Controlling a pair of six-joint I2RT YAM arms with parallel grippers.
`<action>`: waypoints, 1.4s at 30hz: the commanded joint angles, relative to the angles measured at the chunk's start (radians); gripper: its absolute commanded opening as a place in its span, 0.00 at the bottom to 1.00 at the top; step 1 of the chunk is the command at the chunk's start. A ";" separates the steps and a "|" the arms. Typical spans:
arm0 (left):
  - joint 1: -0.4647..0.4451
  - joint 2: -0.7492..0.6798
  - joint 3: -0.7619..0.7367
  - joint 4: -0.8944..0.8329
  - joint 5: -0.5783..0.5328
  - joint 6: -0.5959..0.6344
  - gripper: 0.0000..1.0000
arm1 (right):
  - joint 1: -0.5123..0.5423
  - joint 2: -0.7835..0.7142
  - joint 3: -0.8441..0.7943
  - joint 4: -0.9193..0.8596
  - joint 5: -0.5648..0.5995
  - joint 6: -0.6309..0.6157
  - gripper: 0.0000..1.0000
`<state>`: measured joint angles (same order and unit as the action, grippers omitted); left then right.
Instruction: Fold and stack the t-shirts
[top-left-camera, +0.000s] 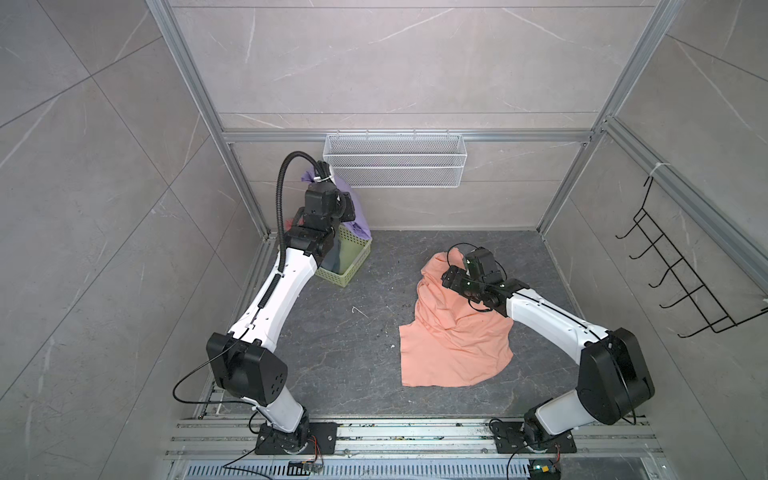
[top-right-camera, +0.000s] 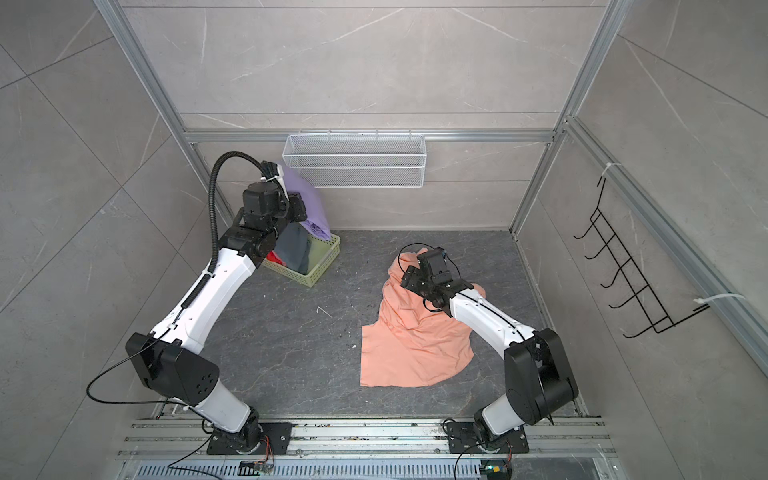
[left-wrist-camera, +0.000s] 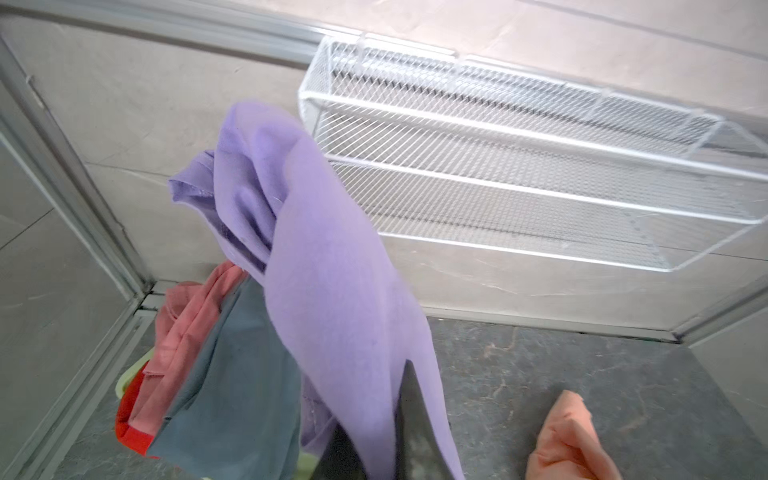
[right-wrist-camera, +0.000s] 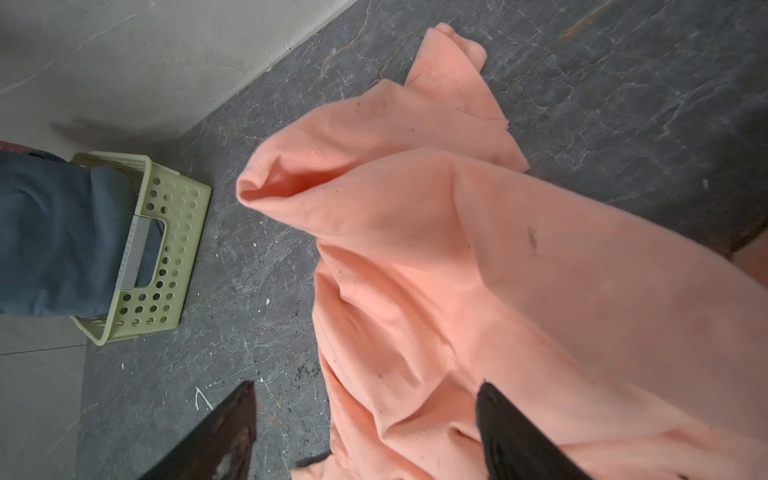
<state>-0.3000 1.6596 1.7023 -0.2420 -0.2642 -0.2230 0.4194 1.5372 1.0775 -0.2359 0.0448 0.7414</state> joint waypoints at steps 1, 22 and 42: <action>0.048 0.102 -0.022 0.096 0.009 0.052 0.00 | 0.003 0.026 0.038 -0.045 -0.020 -0.029 0.83; 0.078 0.480 0.005 -0.063 0.062 -0.076 0.00 | 0.003 -0.011 0.009 -0.066 0.005 -0.032 0.82; -0.033 0.103 -0.033 -0.168 0.317 -0.080 0.72 | 0.004 0.130 0.159 -0.047 -0.023 -0.105 0.80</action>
<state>-0.2783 1.8679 1.6829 -0.3622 -0.0086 -0.3241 0.4194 1.6169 1.1851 -0.2760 0.0517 0.6579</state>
